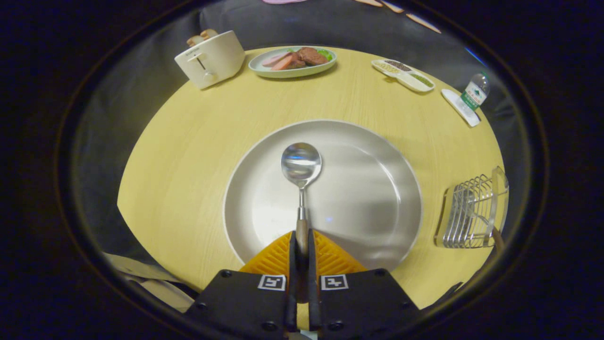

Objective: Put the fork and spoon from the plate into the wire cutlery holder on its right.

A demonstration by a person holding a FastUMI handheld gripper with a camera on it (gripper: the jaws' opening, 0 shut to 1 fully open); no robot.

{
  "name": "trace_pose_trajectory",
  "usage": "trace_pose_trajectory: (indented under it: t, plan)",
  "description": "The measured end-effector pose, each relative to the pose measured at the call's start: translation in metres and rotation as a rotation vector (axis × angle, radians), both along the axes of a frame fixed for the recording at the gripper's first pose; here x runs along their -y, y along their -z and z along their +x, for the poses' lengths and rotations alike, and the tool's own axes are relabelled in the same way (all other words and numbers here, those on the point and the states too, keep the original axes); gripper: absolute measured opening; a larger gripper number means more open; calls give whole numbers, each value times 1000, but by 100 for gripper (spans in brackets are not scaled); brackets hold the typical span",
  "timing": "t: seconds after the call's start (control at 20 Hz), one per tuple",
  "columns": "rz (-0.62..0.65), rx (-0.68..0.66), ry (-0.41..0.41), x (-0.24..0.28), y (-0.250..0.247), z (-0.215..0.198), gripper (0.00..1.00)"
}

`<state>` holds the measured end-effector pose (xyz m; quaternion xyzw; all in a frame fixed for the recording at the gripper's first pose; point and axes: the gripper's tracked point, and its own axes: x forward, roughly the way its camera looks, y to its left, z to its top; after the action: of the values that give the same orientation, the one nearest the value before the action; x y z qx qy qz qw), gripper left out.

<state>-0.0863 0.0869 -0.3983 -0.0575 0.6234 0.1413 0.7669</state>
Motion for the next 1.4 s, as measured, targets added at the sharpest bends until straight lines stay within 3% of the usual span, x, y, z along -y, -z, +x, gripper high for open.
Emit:
trace_pose_trajectory:
  t: [0.55, 1.4]
  plan:
    - [71, -11, 68, 25, -31, 2, 8]
    - [-26, 26, 229, 167, -112, 16, 8]
